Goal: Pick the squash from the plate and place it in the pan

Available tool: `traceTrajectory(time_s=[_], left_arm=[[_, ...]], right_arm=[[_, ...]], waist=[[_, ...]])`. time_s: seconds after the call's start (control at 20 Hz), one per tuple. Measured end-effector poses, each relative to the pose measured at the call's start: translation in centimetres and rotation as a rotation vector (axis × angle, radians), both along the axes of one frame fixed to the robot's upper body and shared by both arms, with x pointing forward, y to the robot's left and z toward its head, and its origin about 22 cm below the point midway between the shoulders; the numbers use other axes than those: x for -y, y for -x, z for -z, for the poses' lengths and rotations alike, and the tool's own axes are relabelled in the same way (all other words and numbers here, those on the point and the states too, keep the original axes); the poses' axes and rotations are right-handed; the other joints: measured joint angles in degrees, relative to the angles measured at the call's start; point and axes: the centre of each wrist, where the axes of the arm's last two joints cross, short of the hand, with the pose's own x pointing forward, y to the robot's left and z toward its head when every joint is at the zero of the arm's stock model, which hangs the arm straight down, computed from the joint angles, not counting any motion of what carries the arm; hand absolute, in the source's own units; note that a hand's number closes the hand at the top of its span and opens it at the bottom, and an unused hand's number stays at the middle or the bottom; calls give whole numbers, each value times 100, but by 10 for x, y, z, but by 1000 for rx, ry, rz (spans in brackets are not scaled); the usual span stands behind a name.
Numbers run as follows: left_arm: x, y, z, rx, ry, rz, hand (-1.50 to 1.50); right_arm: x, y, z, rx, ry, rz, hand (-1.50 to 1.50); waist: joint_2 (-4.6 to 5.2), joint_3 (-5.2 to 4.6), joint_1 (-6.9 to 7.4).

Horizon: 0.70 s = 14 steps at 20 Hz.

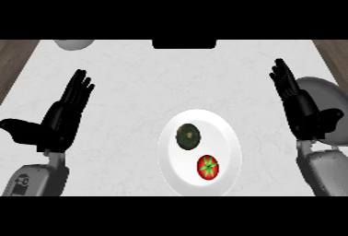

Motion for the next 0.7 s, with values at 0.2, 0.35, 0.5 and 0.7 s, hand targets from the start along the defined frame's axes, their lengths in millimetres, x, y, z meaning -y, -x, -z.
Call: traceTrajectory(time_s=[0.2, 0.35, 0.5, 0.7], left_arm=[[-8, -2, -1, -15, -19, -38, 0], [-11, -1, -1, -55, -25, -72, 0], [-15, 3, 4, -99, -20, -104, 0], [-22, 6, -1, -132, -14, -134, 0]], right_arm=[[-29, -11, -17, 76, -68, -147, 150], [-51, -21, -28, 141, -60, -264, 150], [-49, -13, -14, 209, 63, -226, 150], [-21, 16, 12, 247, 214, -219, -150]], waist=[[11, 6, 100], [23, 7, 209], [10, 5, 126], [-7, 5, 31]])
